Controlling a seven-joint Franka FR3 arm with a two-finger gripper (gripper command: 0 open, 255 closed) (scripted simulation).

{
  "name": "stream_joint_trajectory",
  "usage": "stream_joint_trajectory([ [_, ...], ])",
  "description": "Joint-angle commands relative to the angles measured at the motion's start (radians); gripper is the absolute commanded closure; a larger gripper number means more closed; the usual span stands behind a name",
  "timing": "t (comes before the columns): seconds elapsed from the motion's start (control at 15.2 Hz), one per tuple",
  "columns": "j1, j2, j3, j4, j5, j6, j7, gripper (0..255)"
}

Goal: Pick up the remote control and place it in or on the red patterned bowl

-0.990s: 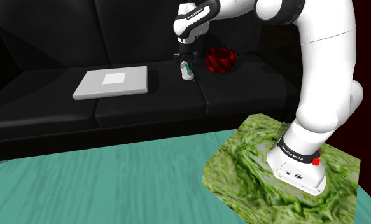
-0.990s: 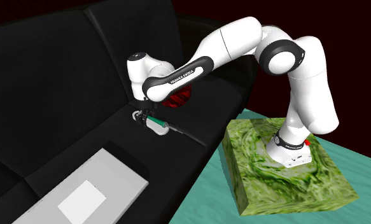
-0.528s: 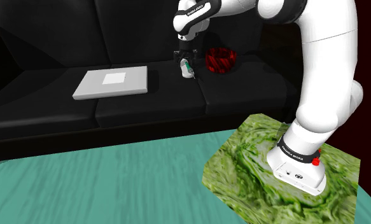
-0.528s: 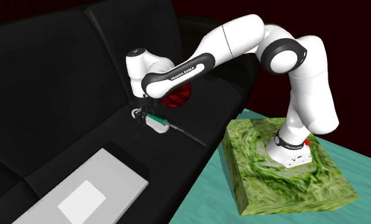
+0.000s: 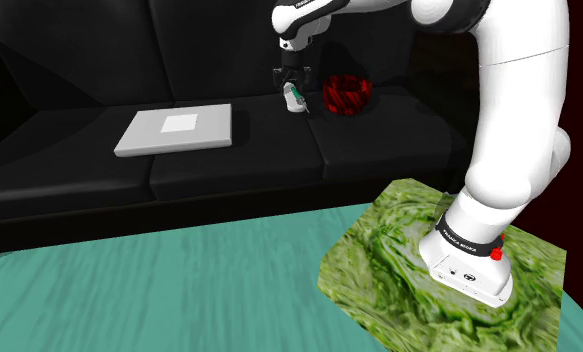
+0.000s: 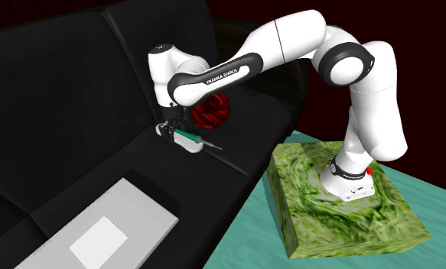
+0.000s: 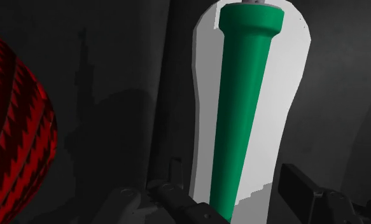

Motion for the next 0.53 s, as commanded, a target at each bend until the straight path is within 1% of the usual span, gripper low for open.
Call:
stream_joint_trajectory([
  [0.0,0.0,-0.004,0.0,0.022,0.0,-0.026,0.0,255],
  [0.46,0.0,-0.021,0.0,0.09,0.0,-0.111,0.001,255],
])
